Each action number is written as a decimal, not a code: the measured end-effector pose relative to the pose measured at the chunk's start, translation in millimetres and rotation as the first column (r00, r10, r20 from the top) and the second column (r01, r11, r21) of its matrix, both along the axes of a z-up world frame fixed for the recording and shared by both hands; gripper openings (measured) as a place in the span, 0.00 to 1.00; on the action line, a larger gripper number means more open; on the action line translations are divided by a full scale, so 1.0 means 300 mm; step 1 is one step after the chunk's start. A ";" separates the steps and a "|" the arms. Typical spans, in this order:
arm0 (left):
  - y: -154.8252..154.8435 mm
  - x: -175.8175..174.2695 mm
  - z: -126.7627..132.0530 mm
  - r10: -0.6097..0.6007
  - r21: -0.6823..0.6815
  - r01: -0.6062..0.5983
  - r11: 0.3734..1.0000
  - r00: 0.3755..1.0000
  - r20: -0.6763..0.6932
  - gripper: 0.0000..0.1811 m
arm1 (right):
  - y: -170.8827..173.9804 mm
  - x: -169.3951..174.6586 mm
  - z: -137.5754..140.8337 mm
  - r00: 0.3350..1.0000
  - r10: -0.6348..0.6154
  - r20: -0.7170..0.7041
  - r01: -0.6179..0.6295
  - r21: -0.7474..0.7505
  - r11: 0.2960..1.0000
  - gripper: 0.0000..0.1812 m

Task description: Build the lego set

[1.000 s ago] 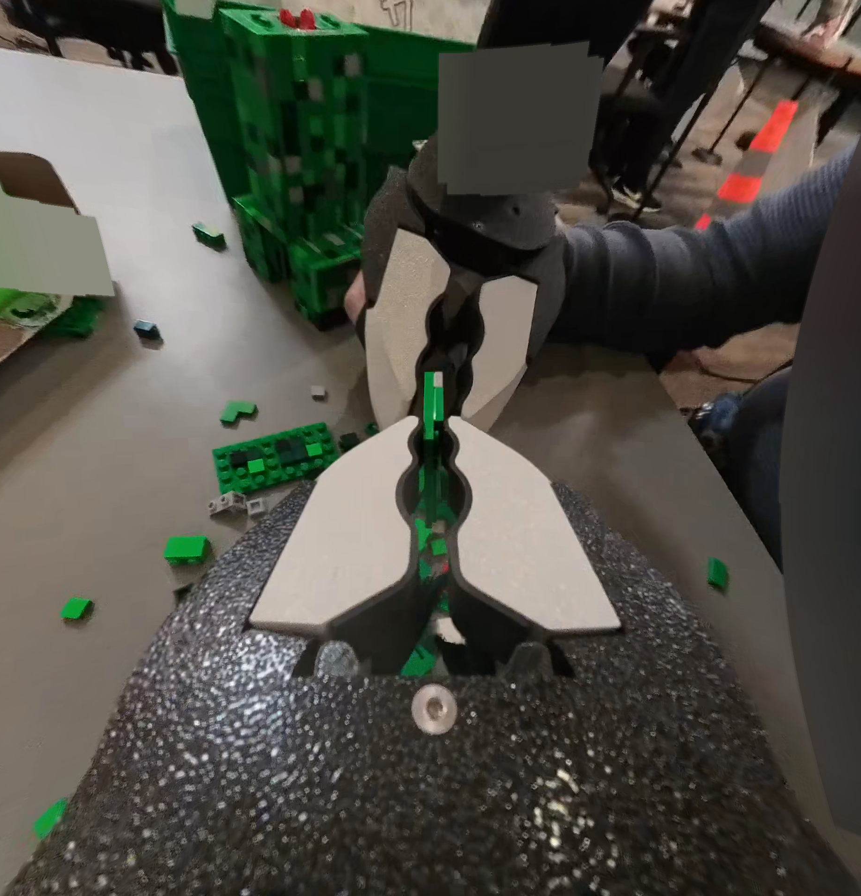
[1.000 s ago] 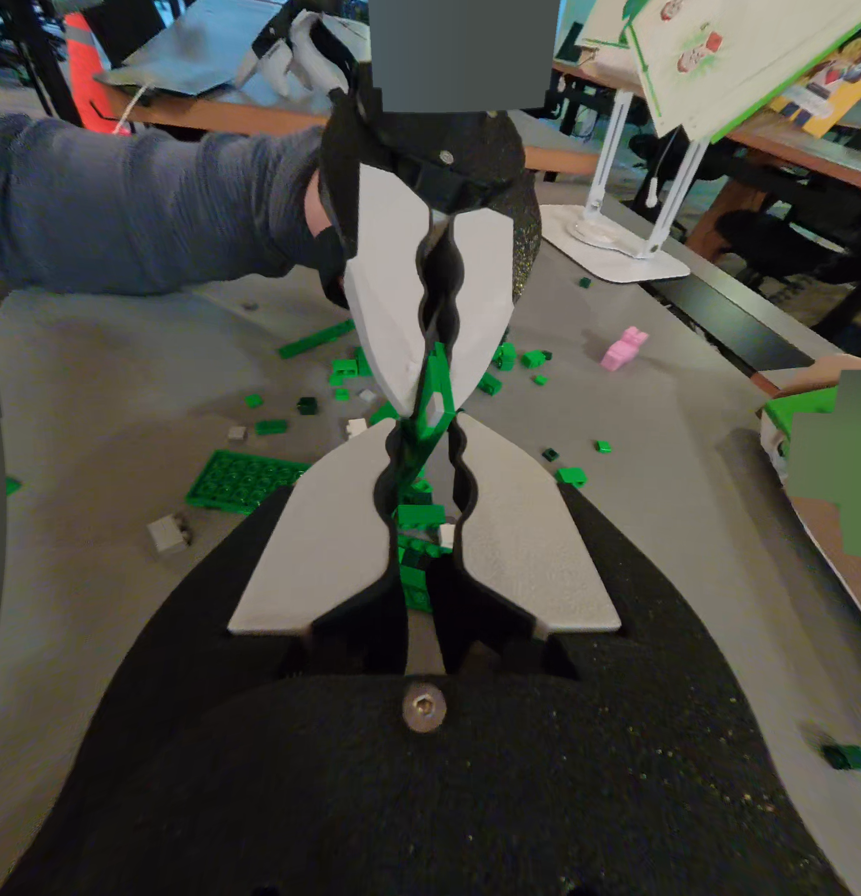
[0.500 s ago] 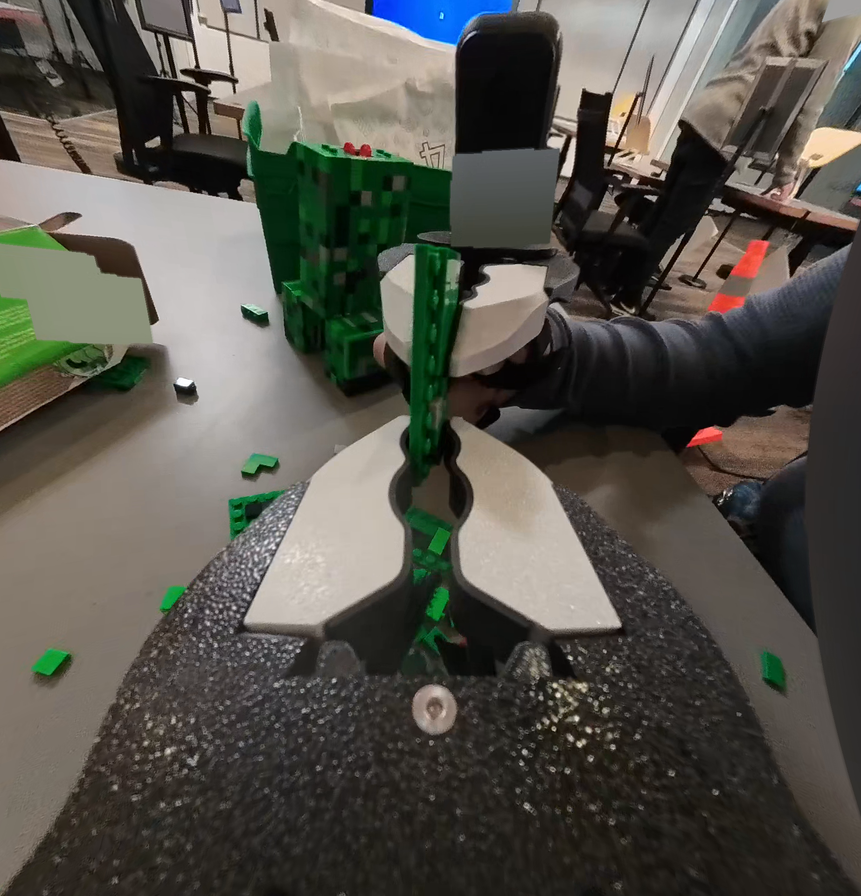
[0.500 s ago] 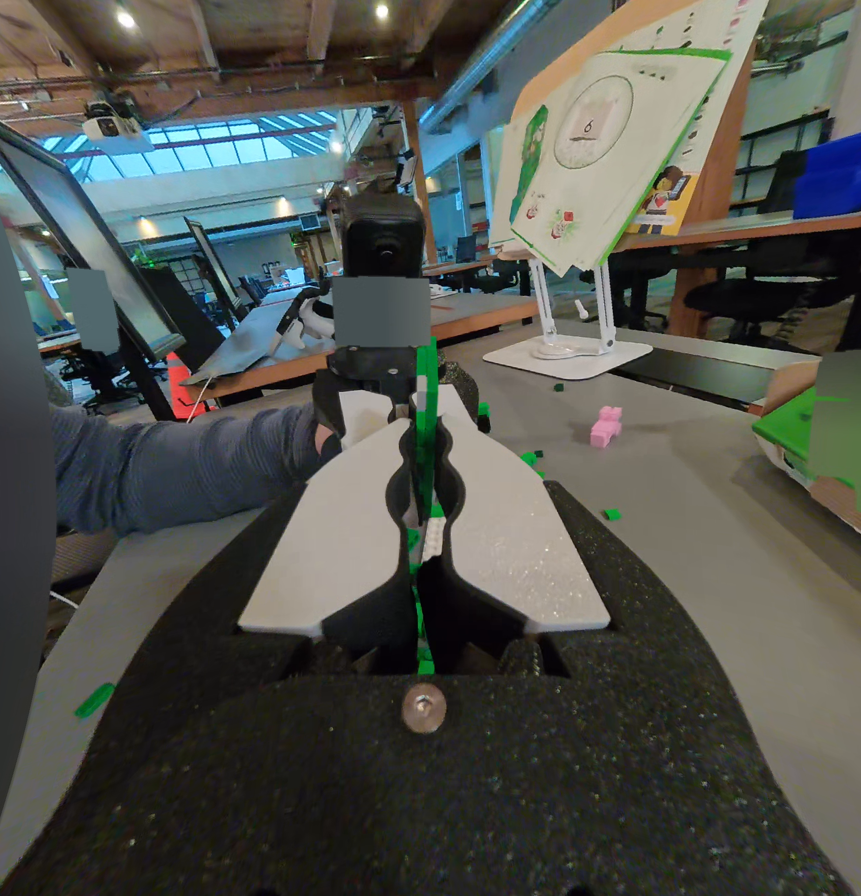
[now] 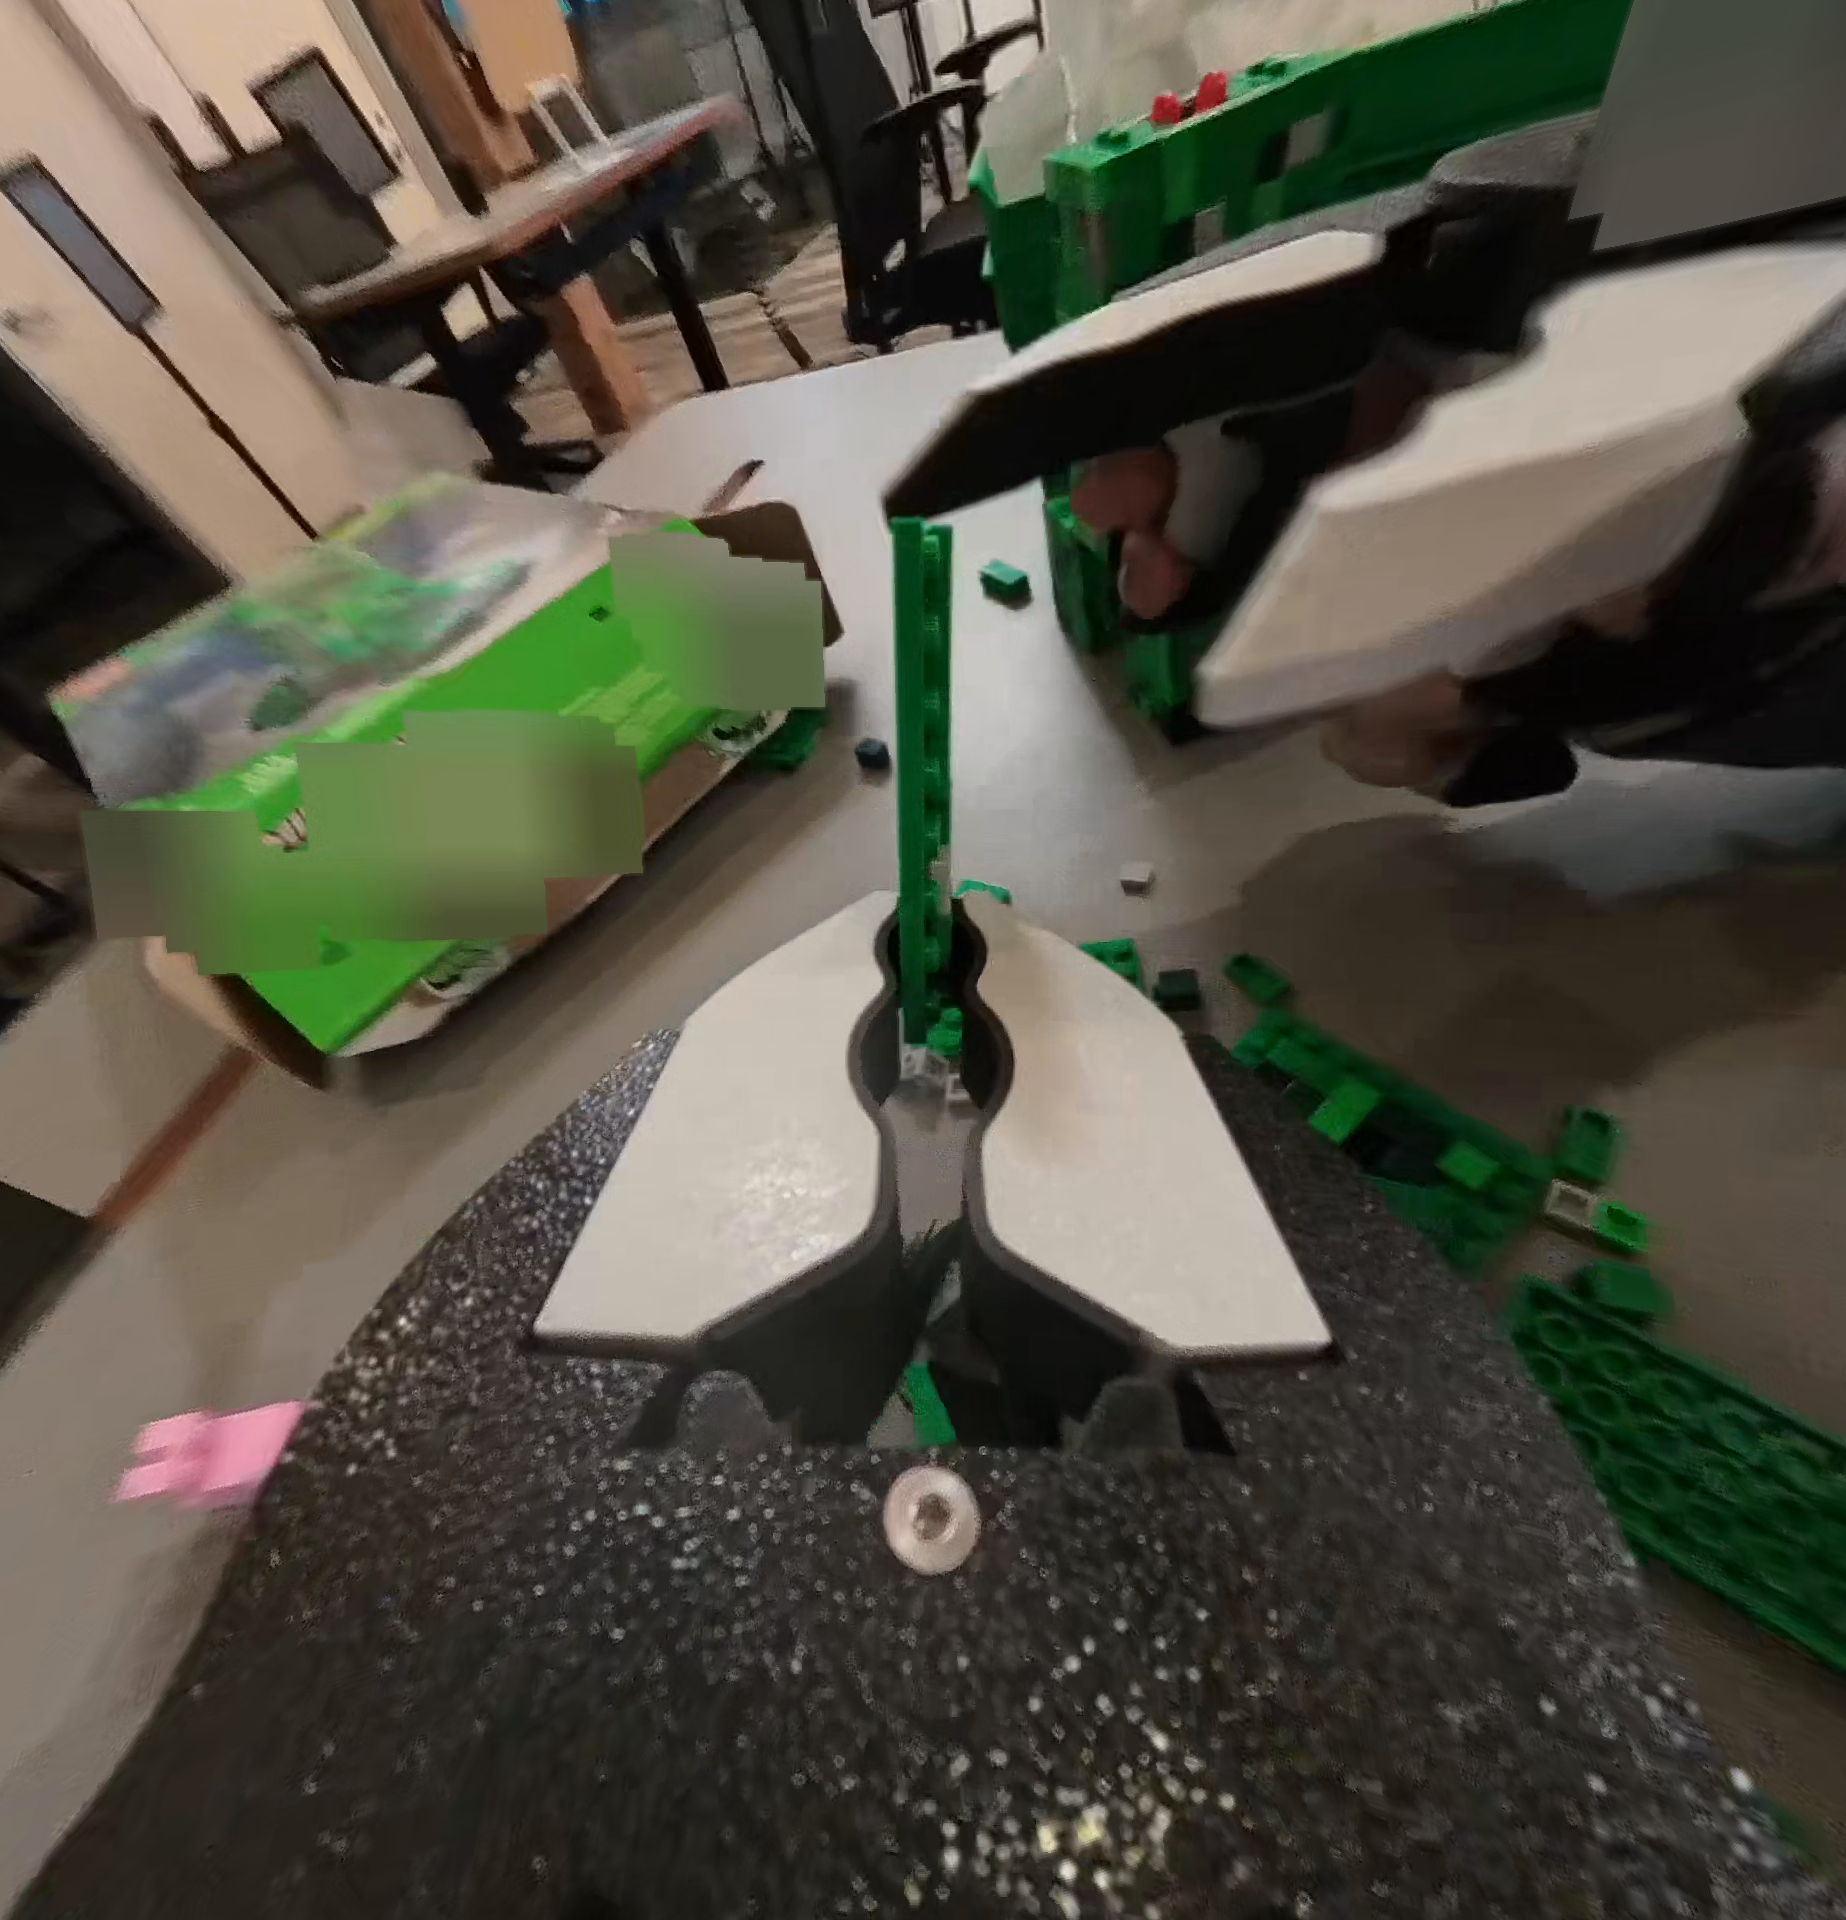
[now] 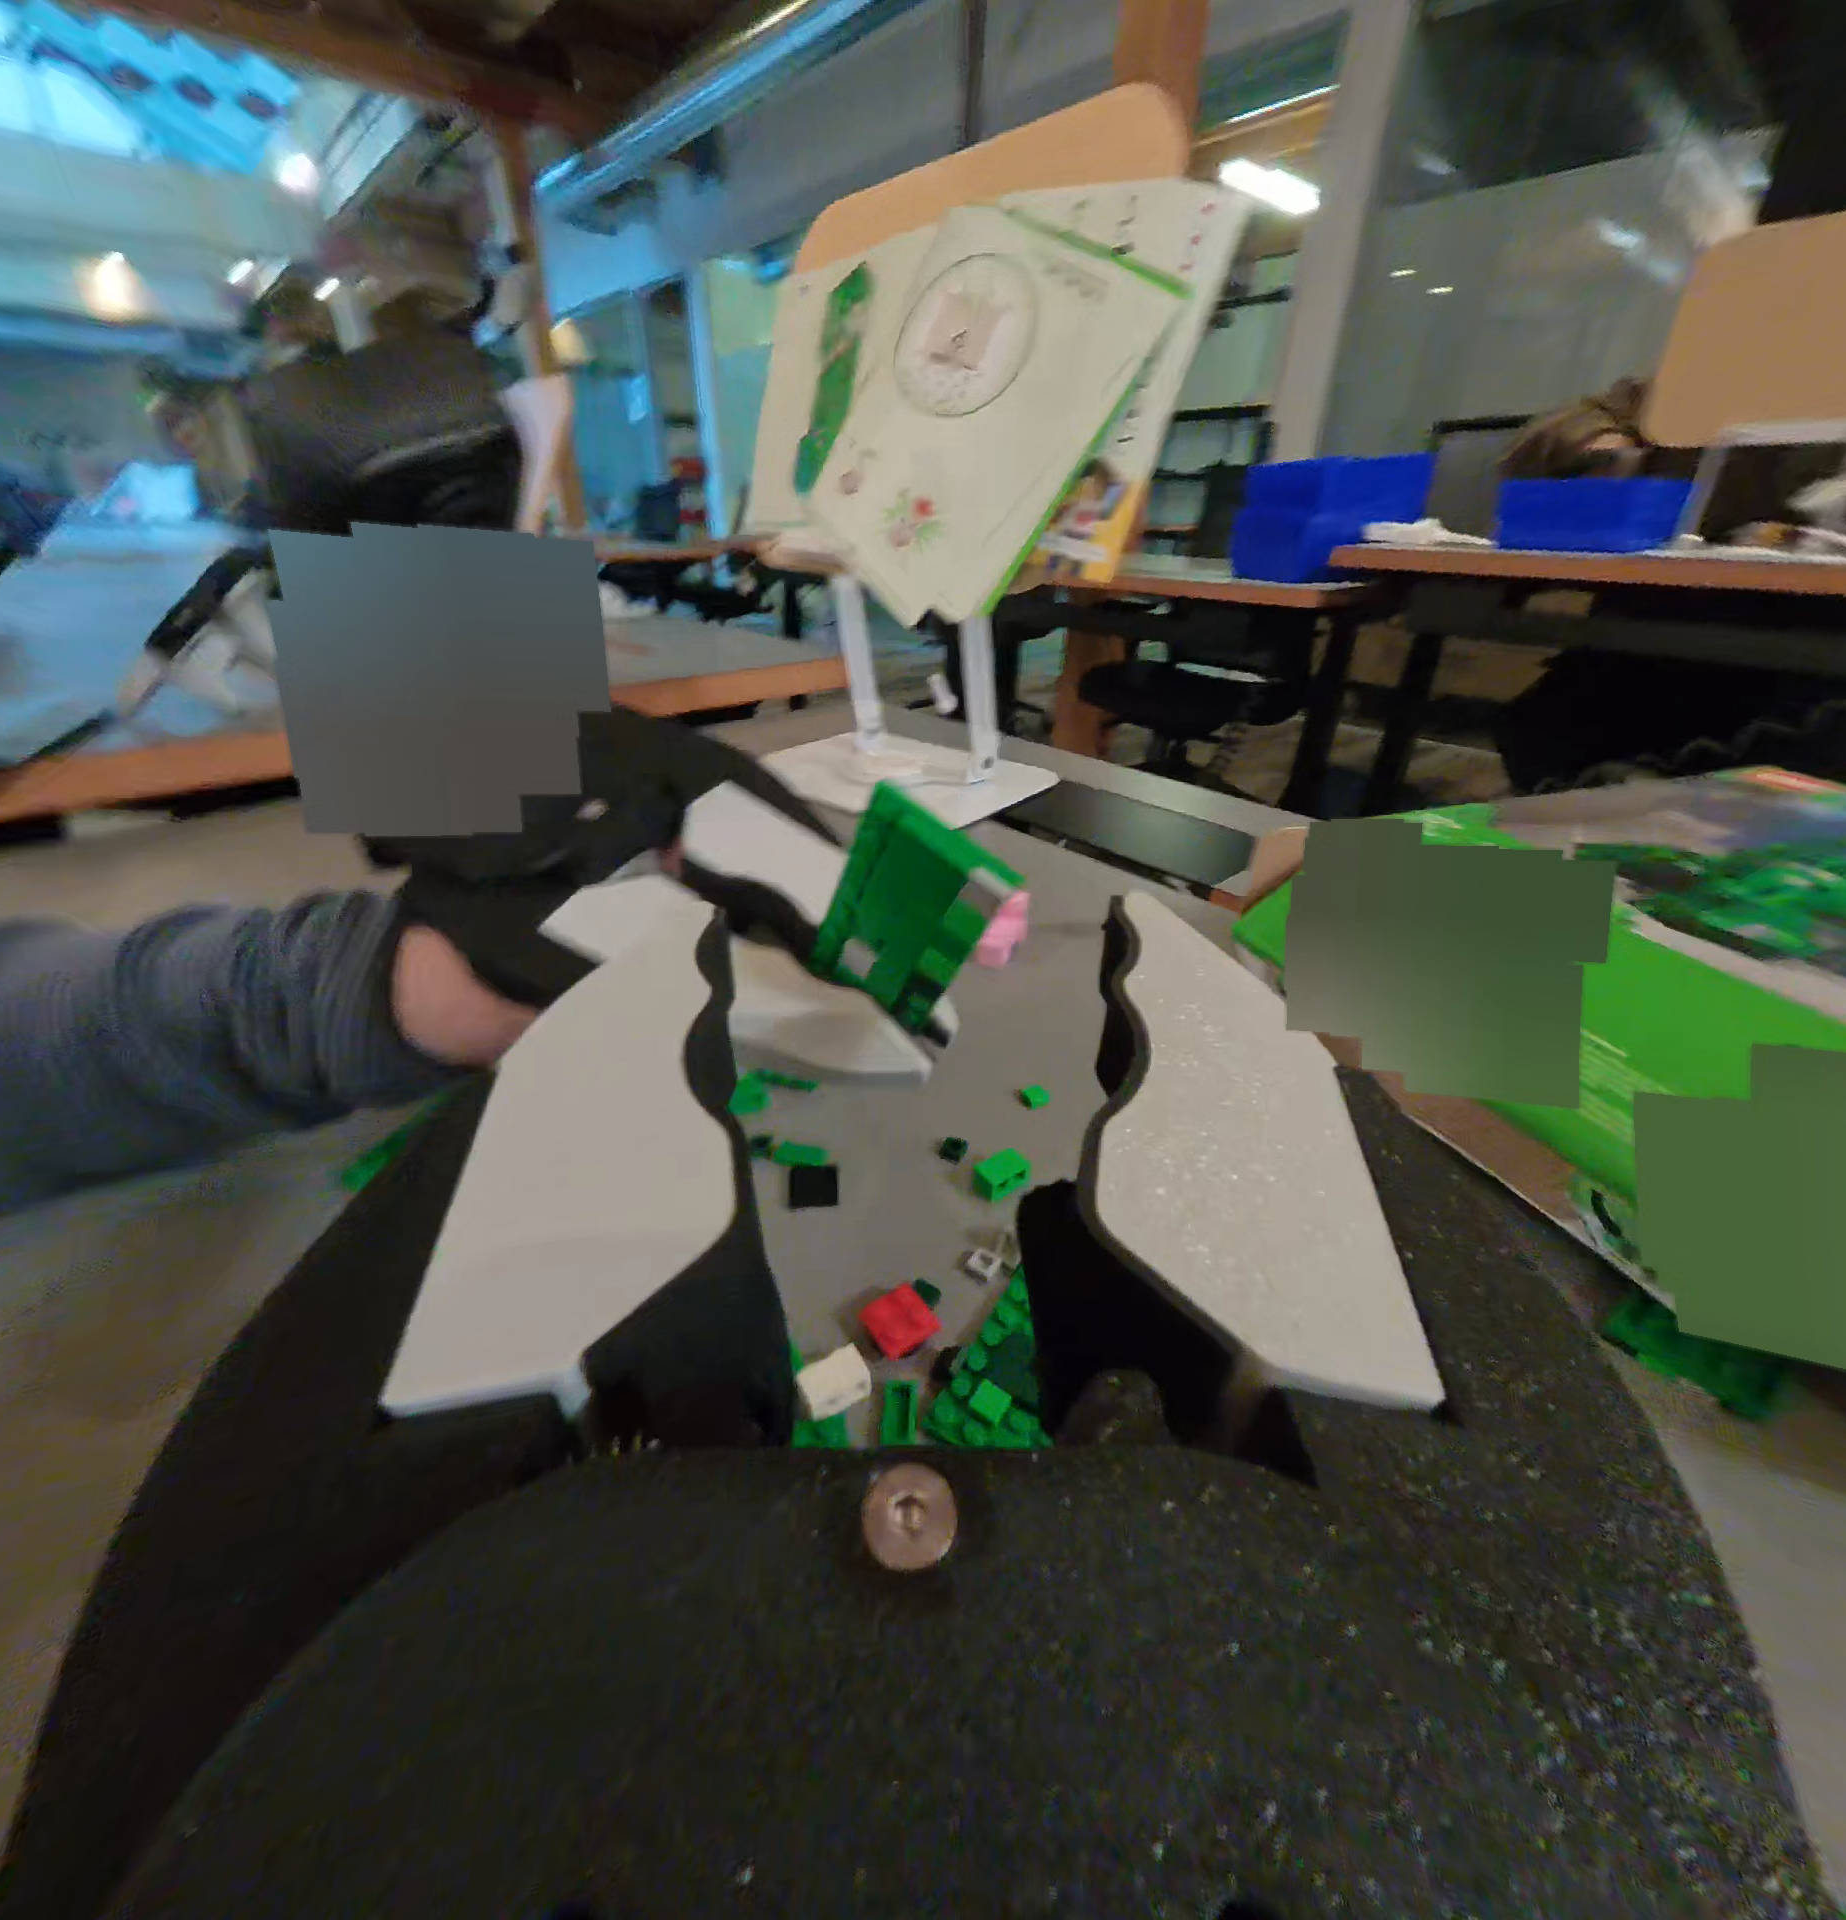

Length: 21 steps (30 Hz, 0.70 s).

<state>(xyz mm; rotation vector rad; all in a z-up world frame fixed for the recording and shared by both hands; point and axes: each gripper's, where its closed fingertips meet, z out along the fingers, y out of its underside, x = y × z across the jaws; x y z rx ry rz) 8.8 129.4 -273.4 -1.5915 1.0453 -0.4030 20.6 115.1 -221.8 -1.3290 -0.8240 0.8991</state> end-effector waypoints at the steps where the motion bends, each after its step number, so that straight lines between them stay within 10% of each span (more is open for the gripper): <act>1: 0.001 0.001 0.006 0.008 0.036 -0.008 0.999 1.000 -0.009 0.03 | 0.010 0.007 0.011 0.999 -0.030 -0.035 0.029 -0.022 0.999 0.39; 10: -0.032 0.056 0.009 -0.014 0.150 0.017 0.989 1.000 -0.023 0.03 | -0.023 -0.019 0.020 0.990 -0.061 -0.129 0.058 -0.025 0.998 0.23; 21: -0.031 0.033 -0.065 -0.059 0.068 0.072 0.995 0.982 -0.180 0.04 | 0.010 -0.029 -0.093 0.982 -0.029 0.188 0.018 0.062 0.998 0.26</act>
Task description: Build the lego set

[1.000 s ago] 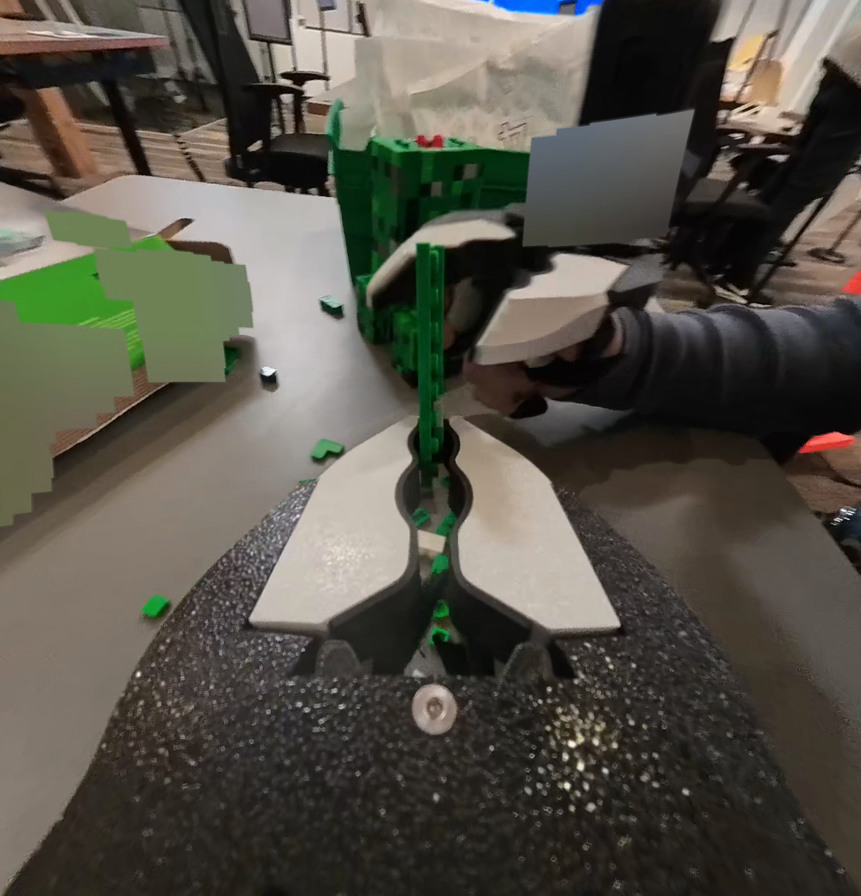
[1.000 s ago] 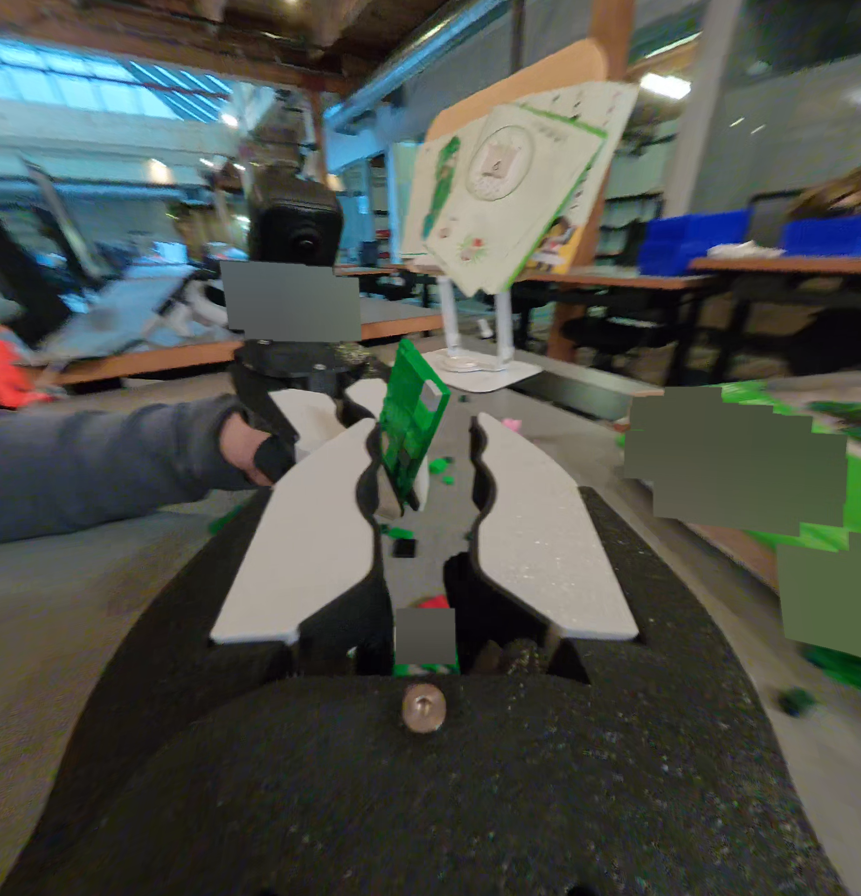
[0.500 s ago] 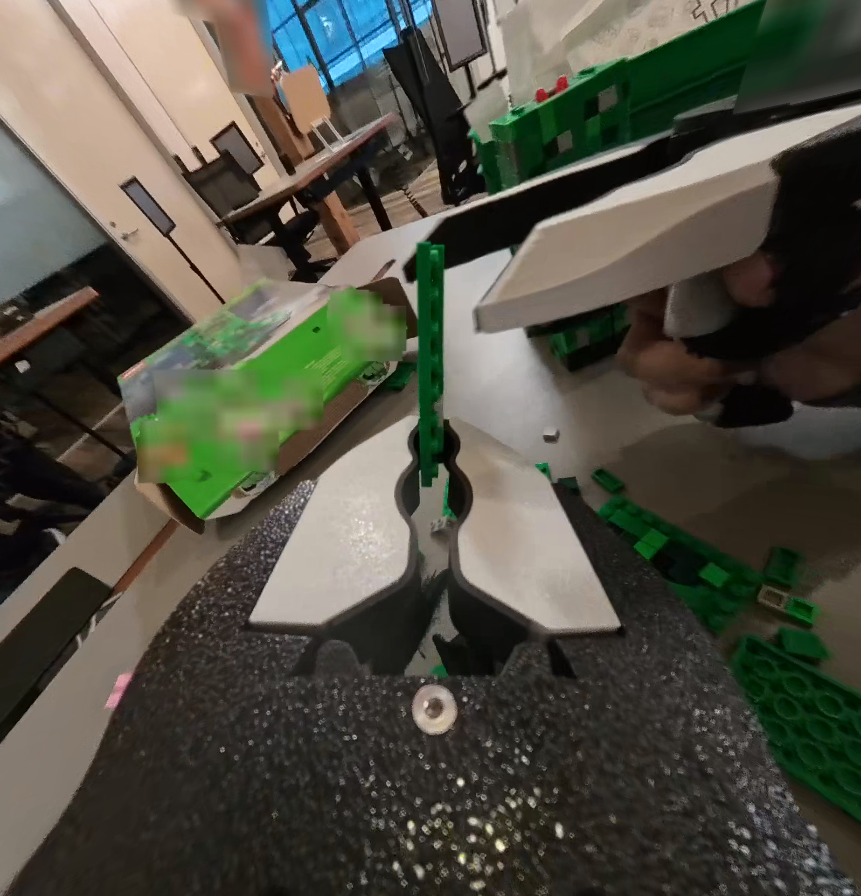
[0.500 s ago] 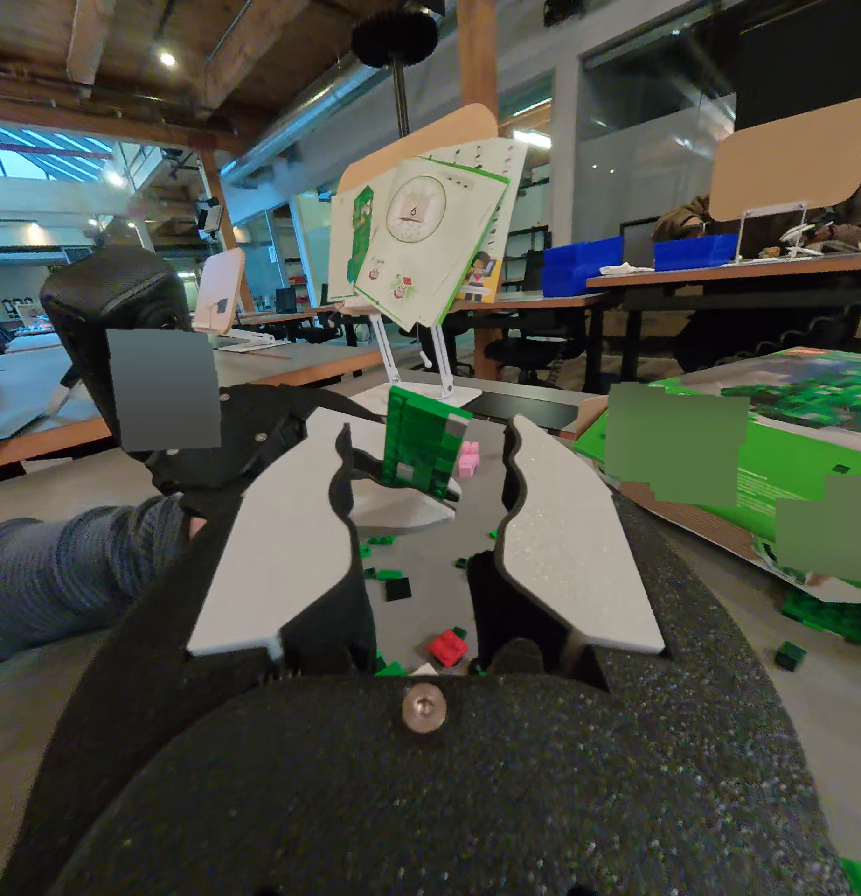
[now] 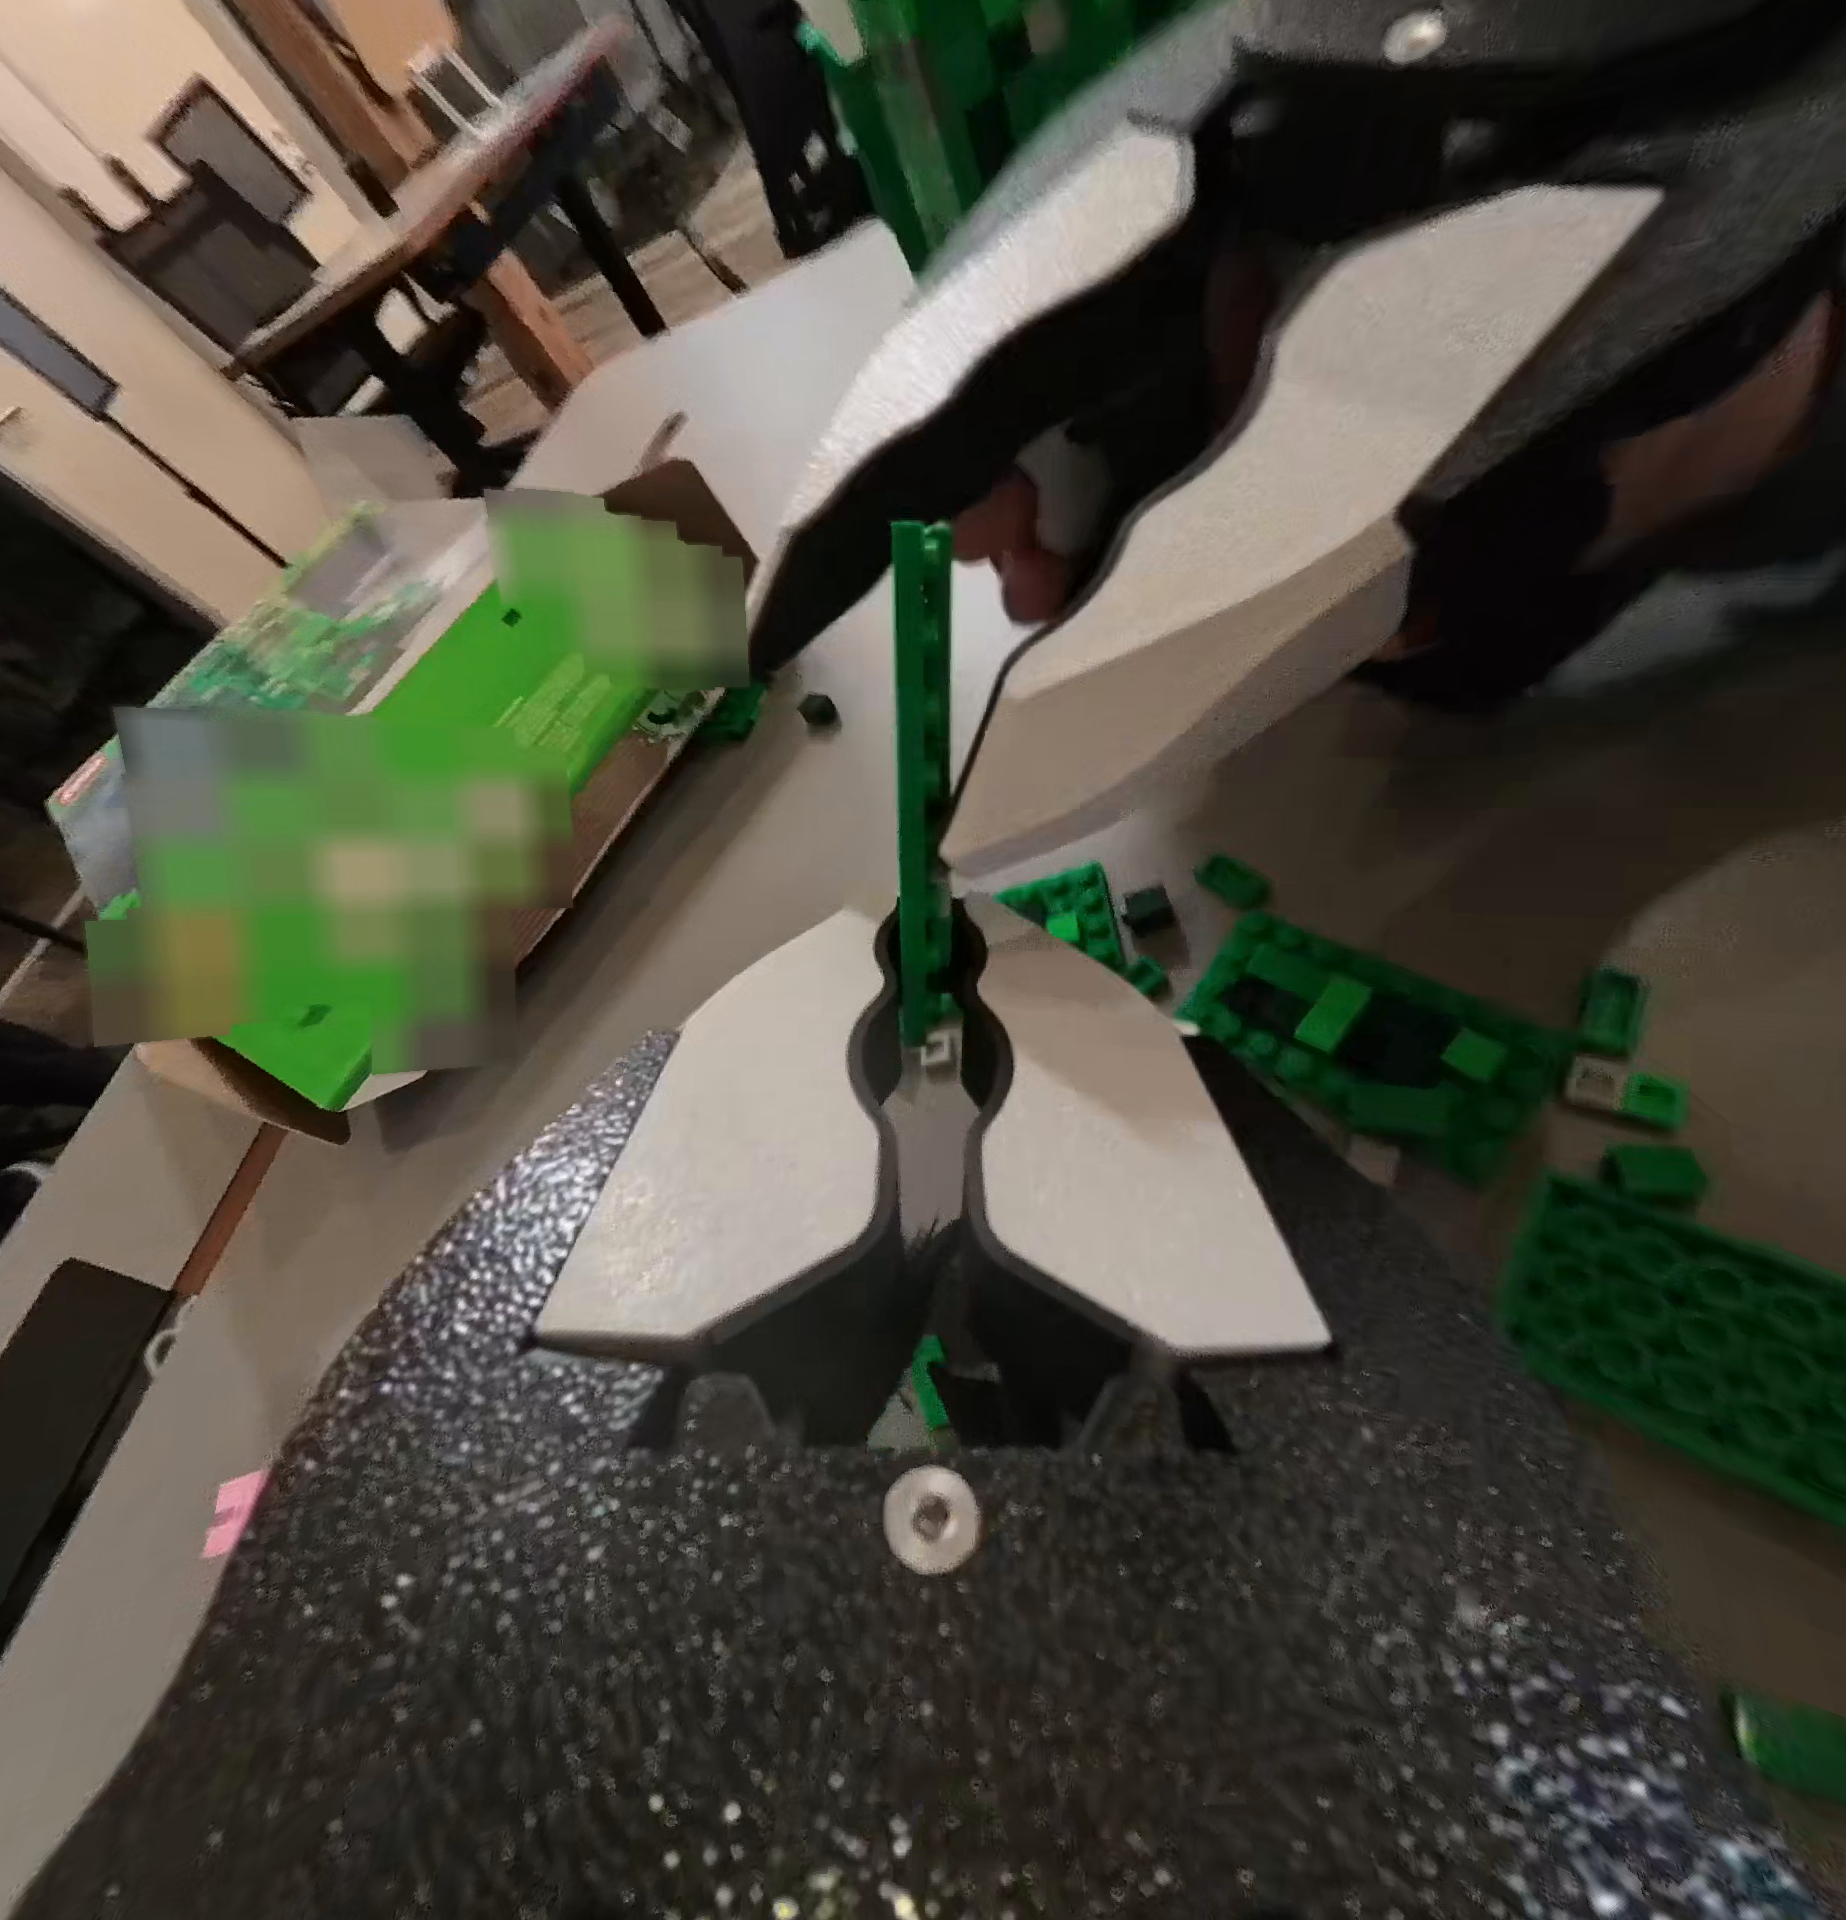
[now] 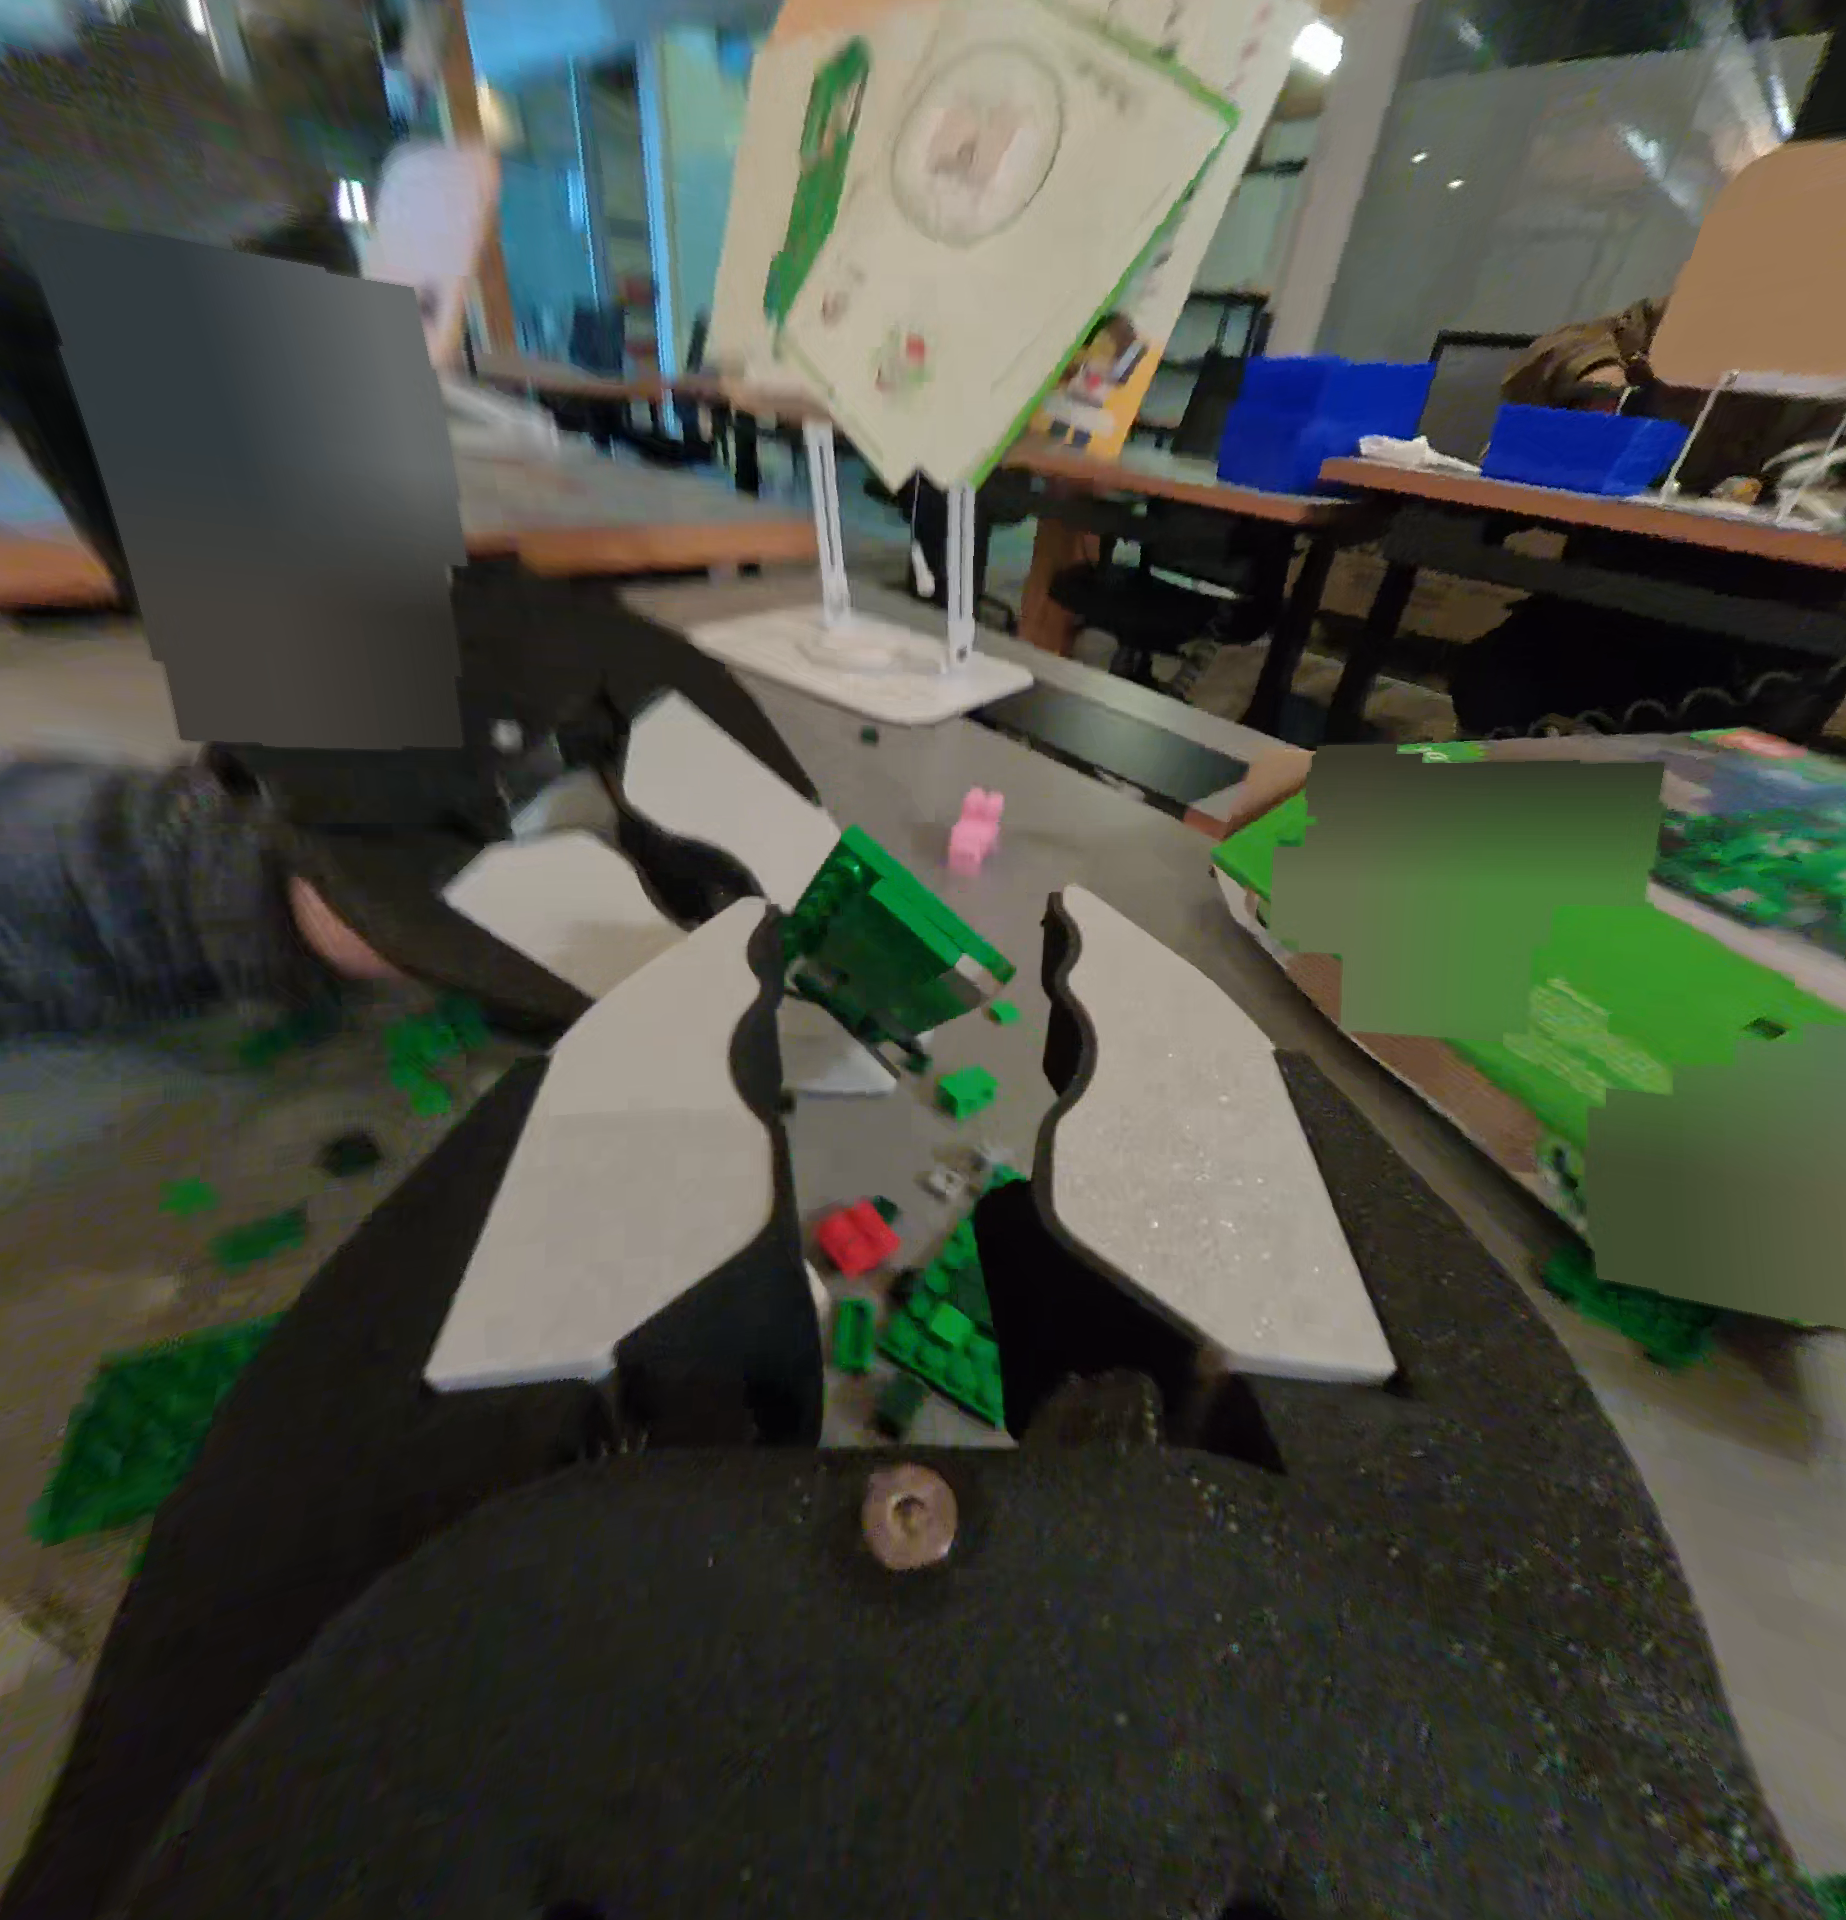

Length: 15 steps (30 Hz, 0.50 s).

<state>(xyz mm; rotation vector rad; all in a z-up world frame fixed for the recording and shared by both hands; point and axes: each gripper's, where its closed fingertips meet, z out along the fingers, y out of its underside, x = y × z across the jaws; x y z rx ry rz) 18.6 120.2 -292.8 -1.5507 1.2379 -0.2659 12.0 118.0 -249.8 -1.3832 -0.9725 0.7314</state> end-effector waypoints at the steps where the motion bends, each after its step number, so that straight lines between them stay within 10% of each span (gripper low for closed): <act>1: -0.008 -0.005 -0.023 -0.029 -0.021 0.028 0.999 0.998 -0.059 0.03 | -0.002 0.003 -0.022 0.997 0.007 0.082 -0.011 0.051 0.999 0.26; 10: -0.101 -0.033 -0.094 -0.234 -0.198 0.198 0.960 0.956 -0.178 0.05 | -0.128 -0.015 -0.129 0.904 0.275 0.327 -0.310 0.060 0.949 0.04; 15: -0.003 -0.023 -0.012 -0.033 0.043 0.037 0.998 0.995 -0.093 0.36 | -0.065 0.003 -0.067 0.967 0.230 0.110 -0.223 -0.074 0.972 0.04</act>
